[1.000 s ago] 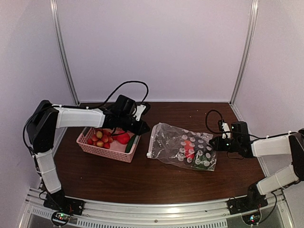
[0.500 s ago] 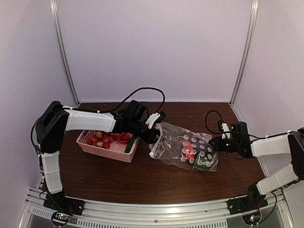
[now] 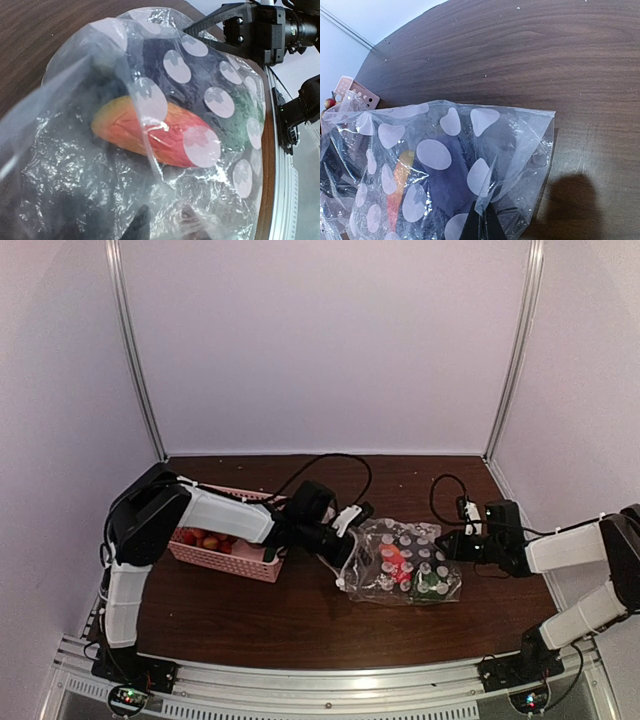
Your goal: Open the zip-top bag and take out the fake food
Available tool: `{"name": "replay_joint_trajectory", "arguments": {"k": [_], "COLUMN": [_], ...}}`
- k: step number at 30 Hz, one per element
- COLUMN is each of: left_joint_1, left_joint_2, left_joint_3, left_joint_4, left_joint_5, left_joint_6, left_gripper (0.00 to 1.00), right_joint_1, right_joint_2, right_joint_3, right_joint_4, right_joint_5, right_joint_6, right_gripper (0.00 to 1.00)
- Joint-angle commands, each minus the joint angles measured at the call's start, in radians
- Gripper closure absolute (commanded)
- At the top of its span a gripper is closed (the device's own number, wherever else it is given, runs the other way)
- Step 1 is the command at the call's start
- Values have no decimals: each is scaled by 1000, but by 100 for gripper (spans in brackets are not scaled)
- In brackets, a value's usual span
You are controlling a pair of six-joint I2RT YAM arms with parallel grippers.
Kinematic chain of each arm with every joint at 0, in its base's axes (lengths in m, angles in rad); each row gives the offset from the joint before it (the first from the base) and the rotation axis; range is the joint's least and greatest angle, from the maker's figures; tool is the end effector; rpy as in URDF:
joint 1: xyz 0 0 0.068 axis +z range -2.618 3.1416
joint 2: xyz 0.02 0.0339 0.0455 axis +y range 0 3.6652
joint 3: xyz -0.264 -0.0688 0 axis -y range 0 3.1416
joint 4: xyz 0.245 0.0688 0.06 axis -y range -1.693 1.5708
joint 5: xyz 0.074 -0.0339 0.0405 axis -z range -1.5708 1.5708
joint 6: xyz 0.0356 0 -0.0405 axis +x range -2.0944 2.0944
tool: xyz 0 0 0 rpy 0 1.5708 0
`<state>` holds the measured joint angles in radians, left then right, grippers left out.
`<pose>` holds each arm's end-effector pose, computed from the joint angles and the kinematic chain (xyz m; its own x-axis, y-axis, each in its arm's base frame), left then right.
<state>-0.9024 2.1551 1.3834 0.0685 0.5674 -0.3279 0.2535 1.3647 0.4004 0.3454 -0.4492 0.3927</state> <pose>0.2716 -0.3748 0.1386 -0.6744 0.4158 -0.6102 0.7380 0.3536 -0.5747 0.2297 0.0755 0.1433 -0.7363 0.1653 -0.6561 -0.3101 0.7794 0.5444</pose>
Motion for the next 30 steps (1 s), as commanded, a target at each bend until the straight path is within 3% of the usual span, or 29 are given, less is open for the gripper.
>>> {"name": "replay_joint_trajectory", "arguments": {"k": [1, 6, 13, 23, 30], "left_joint_1": [-13, -13, -13, -19, -27], "left_joint_2": [67, 109, 127, 182, 214], "left_joint_3": [50, 53, 62, 86, 113], "left_joint_4": [111, 158, 88, 221, 256], "left_joint_5": [2, 3, -130, -1, 69], "left_joint_6": [-100, -184, -227, -293, -299], "left_gripper": [76, 70, 66, 60, 46], "right_joint_1": [17, 30, 33, 91, 158], "right_joint_2": [22, 7, 7, 39, 88], "right_joint_3": [-47, -78, -83, -87, -69], "right_joint_4": [70, 82, 65, 91, 119], "right_joint_5": [-34, -16, 18, 31, 56], "right_joint_6": [62, 83, 92, 101, 117], "right_gripper": [100, 100, 100, 100, 100]}}
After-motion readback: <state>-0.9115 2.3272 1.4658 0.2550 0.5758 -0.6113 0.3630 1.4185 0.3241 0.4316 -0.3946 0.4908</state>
